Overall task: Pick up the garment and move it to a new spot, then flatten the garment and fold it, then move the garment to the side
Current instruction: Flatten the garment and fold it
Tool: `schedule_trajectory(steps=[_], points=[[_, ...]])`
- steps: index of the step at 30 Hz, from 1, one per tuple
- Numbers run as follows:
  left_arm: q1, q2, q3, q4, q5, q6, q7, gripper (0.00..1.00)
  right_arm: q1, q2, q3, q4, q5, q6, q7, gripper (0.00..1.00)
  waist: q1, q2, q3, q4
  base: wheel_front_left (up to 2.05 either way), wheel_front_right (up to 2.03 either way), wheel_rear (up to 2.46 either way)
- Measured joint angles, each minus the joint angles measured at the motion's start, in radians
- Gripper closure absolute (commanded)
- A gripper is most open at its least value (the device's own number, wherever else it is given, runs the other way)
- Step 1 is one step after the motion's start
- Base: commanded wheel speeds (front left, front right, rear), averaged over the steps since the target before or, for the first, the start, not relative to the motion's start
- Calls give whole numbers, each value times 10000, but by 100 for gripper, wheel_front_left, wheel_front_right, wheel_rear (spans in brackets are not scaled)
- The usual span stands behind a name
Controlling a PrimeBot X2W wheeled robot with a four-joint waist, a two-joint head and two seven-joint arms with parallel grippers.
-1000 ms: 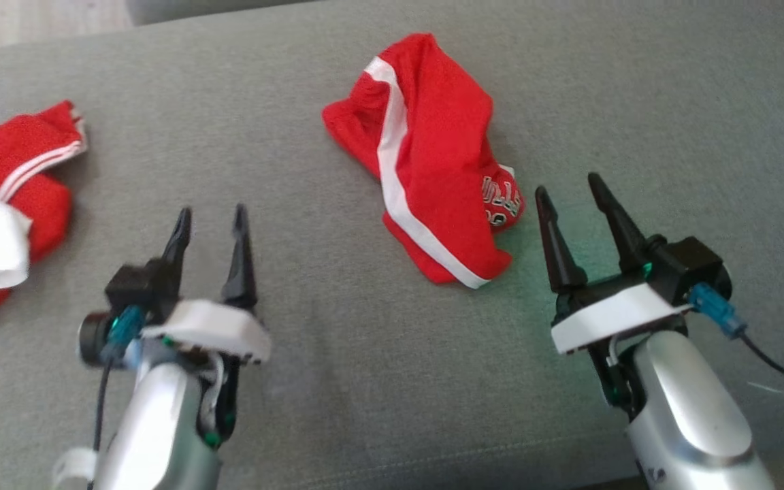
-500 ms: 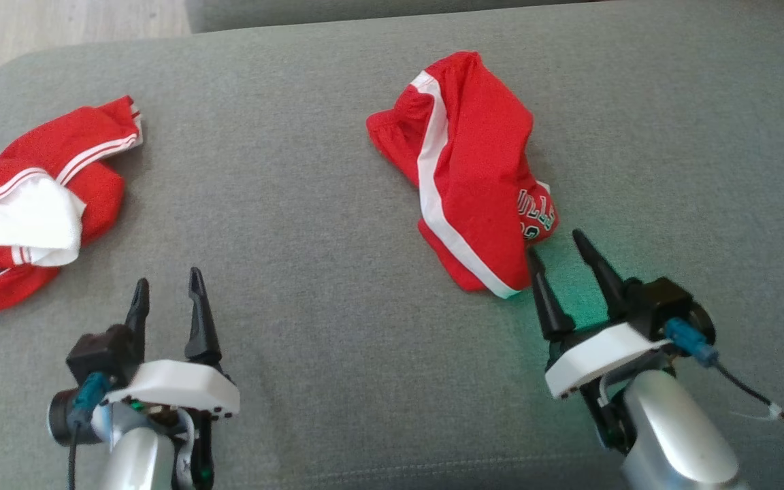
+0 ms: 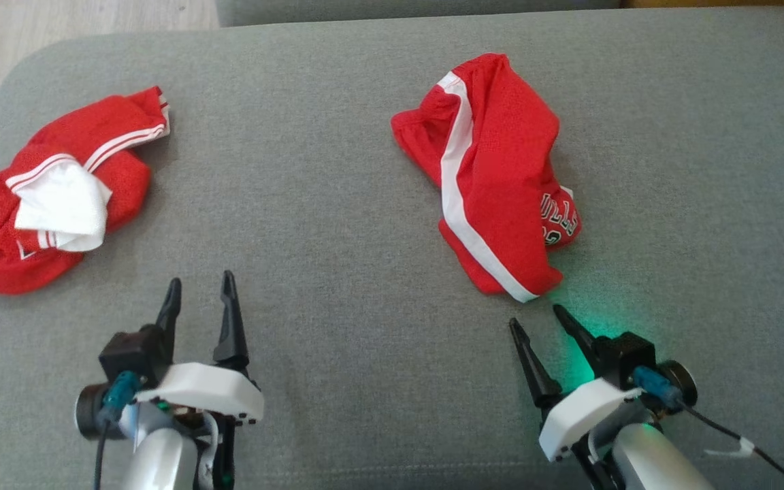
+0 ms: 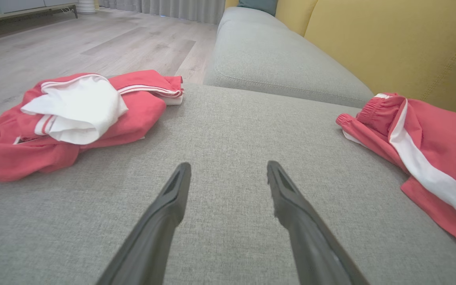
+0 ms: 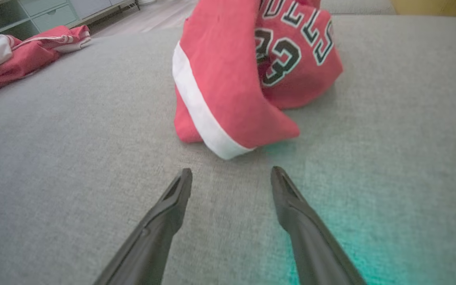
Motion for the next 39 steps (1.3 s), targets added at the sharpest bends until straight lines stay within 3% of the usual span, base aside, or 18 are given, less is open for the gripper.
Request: schedule_trajectory(steps=[16,17,19,24,29,36,37,38,39], points=[[-170,2,-437,104,15,-270,0,0,-387,2,-625,54,-31,0,0,1,0,0,293,626,0,0,0],[-171,4,-437,105,15,-270,0,0,-385,0,-671,31,-61,0,0,23,0,0,312,648,0,0,0],[-171,2,-437,117,15,-270,0,0,-382,2,-708,-36,-82,0,0,100,0,0,333,663,0,0,0],[-164,6,-430,226,31,-349,0,0,-313,23,-1108,-441,6,0,0,100,0,0,226,412,0,0,0],[-153,8,-451,245,27,-359,0,0,-278,15,-2209,-1053,-151,0,0,100,0,0,38,-57,0,0,0],[-153,10,-681,270,-4,-368,0,0,-279,-531,-3271,-1340,-523,0,0,100,0,0,-189,-795,0,0,0],[-156,10,-773,274,-4,-370,0,0,-281,-537,-3354,-1216,-575,0,0,94,0,0,-195,-871,0,0,0],[-157,6,-844,291,-2,-397,0,0,-284,-535,-3444,-1007,-648,0,0,50,0,0,-190,-932,0,0,0],[-160,6,-911,305,-2,-412,0,0,-288,-531,-3584,-742,-742,0,0,0,0,0,-167,-974,0,0,0]])
